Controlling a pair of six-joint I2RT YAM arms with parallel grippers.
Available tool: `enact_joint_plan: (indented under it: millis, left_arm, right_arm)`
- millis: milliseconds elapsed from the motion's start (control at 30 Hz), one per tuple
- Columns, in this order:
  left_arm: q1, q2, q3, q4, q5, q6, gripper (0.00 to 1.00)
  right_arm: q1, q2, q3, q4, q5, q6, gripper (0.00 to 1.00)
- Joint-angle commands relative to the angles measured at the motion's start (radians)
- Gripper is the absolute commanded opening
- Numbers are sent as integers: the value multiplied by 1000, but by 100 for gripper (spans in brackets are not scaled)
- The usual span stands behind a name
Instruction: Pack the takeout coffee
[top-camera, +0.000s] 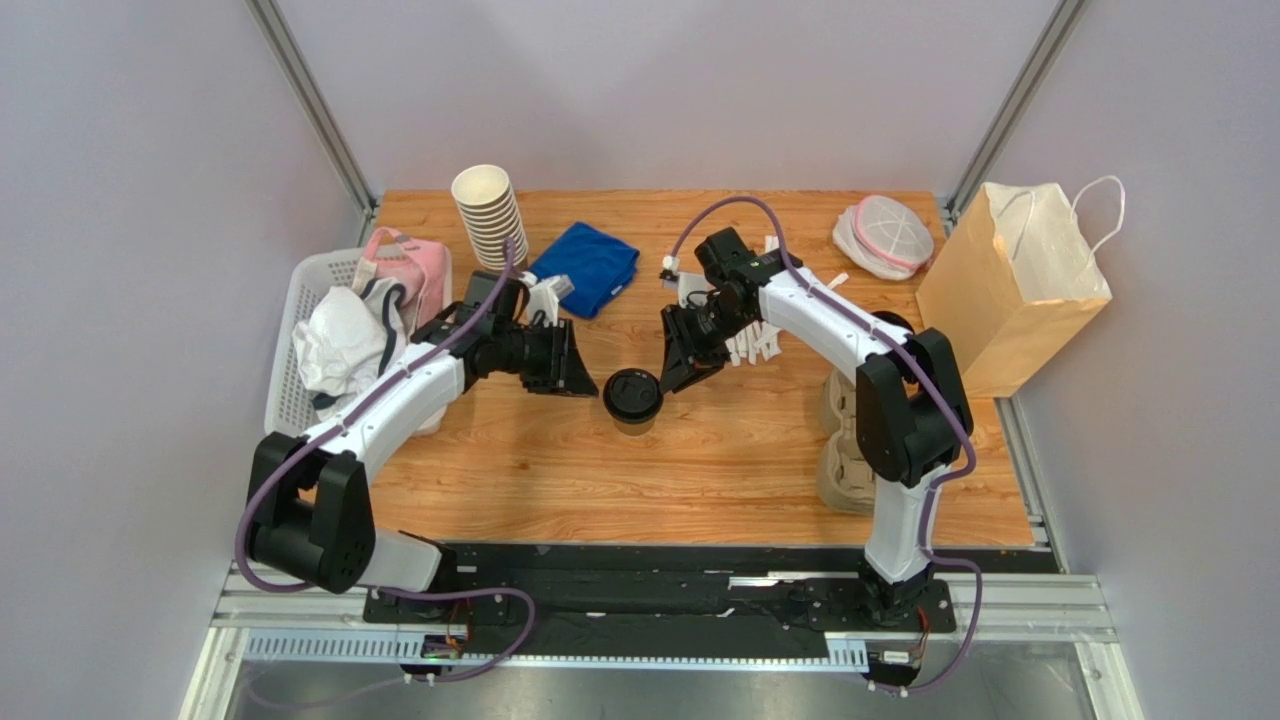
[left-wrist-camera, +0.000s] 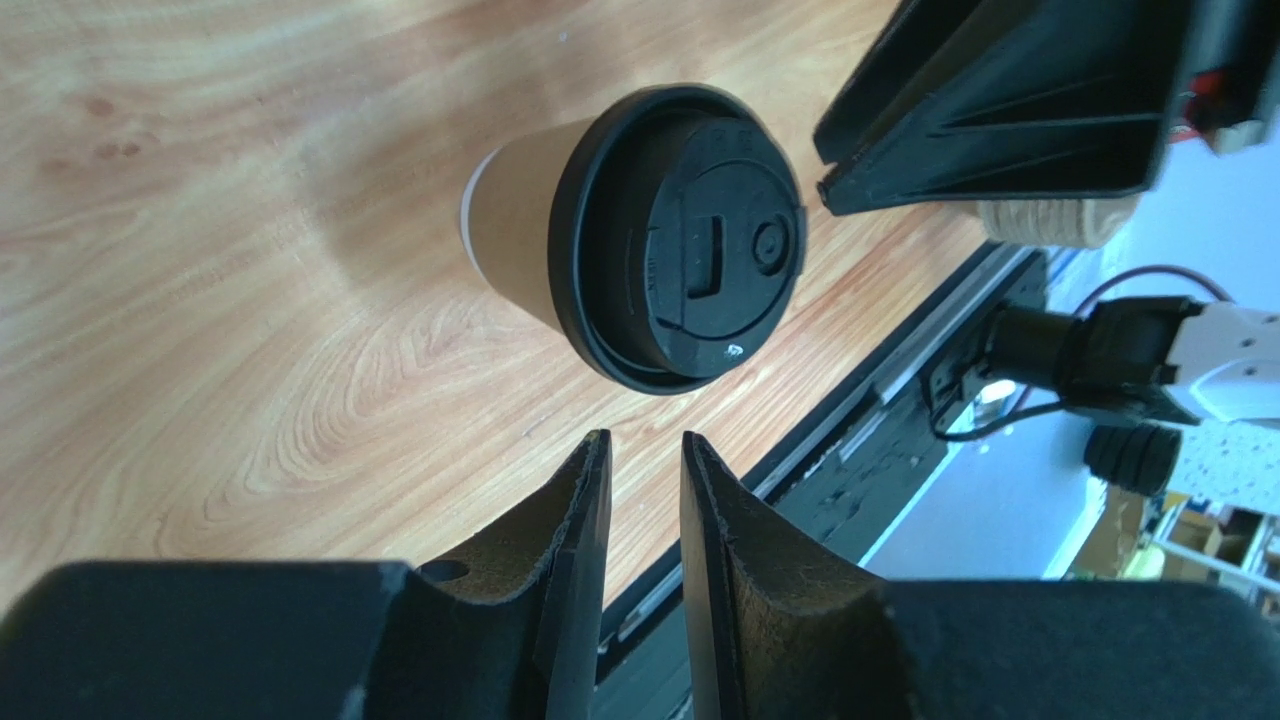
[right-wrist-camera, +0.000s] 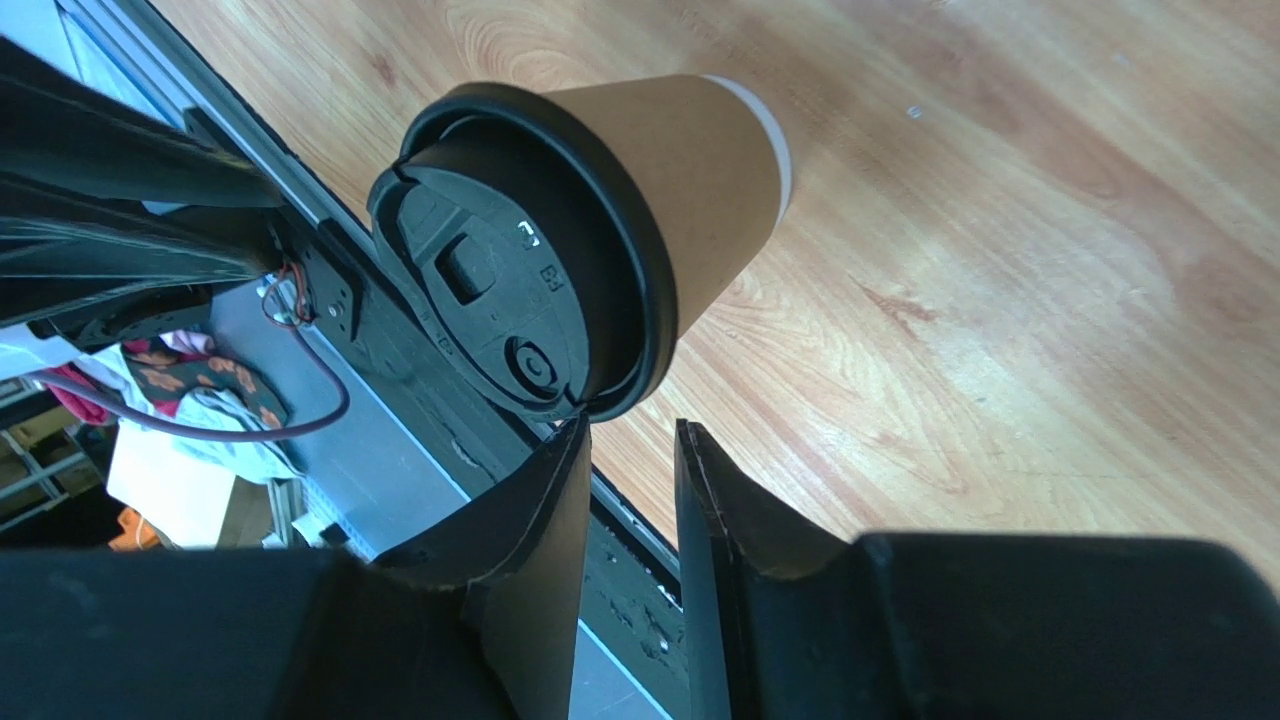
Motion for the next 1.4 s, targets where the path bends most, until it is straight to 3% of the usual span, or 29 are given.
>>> enact_joint_plan:
  millis: [0,700,1367]
  left_arm:
    - [-37,43,55,-50,-57,47,32]
    - [-50,169,112,6,-106,35,31]
    - [-50,156,116,49,-97,13,30]
  right_arm:
    - [10,-22,-5,2,40,1,30]
    - [36,12,-6,20,21,16,29]
    - [40,61,9,23,35,18,24]
